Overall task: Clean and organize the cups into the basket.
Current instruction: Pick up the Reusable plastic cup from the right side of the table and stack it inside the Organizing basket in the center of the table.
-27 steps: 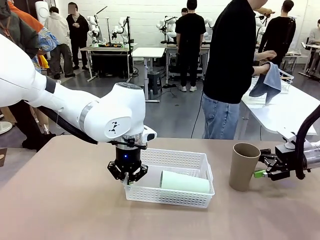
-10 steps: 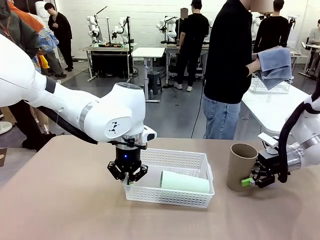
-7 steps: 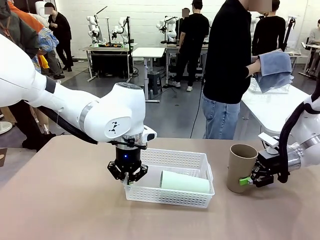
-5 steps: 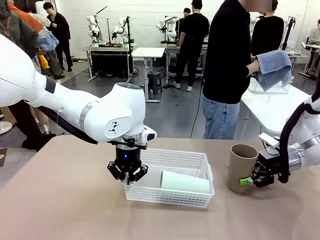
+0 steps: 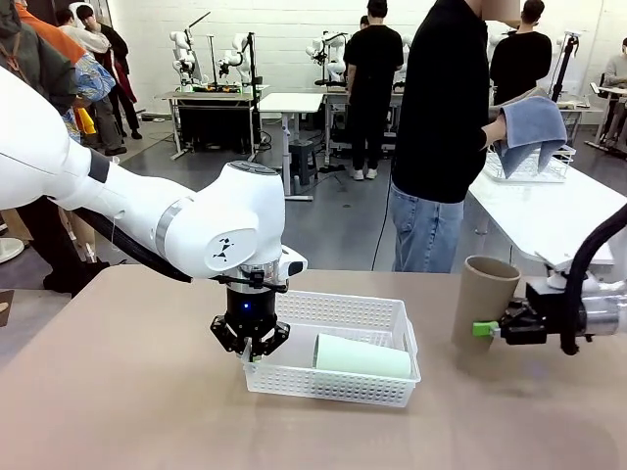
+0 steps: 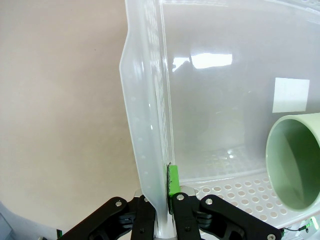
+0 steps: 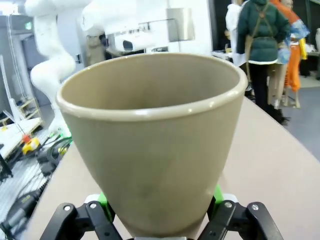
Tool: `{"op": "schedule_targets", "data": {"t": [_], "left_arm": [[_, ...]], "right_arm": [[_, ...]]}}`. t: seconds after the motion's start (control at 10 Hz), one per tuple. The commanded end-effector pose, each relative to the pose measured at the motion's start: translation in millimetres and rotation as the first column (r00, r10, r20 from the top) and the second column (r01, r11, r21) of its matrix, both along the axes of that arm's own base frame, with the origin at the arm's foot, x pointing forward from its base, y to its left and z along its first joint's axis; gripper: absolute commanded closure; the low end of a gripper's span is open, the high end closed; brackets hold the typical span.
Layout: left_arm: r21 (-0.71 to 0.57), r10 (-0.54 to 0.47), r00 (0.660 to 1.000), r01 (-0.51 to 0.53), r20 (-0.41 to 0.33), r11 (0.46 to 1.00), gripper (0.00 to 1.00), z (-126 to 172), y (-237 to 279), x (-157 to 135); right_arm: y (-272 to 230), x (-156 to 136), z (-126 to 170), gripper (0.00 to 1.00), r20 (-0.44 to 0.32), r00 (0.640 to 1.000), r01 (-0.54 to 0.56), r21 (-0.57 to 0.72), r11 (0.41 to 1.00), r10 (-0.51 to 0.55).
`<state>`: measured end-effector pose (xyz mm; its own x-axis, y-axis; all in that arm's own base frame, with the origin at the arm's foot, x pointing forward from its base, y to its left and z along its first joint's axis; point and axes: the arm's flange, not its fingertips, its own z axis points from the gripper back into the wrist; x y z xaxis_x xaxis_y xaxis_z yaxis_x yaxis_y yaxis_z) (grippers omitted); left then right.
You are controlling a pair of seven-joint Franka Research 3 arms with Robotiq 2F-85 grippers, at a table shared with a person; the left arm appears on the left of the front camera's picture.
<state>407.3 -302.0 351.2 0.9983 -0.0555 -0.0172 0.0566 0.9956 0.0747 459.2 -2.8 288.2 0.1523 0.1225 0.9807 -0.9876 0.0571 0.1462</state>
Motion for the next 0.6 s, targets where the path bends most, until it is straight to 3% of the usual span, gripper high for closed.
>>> {"op": "schedule_targets", "data": {"t": [0.0,0.2,0.5], "left_arm": [[0.005,-0.006,1.0,0.006,0.0,1.0,1.0,-1,-1,-1],[0.005,-0.006,1.0,0.006,0.0,1.0,1.0,-1,-1,-1],[0.005,-0.006,1.0,0.006,0.0,1.0,1.0,-1,-1,-1]], "right_arm": [[7,-37,59,0.45,-0.025,0.995,0.09,-0.069,0.994,-0.092],[10,-62,109,0.45,-0.013,0.987,0.158,-0.096,0.983,-0.159],[17,-86,152,0.45,0.025,0.98,0.198,-0.107,0.974,-0.197]]}}
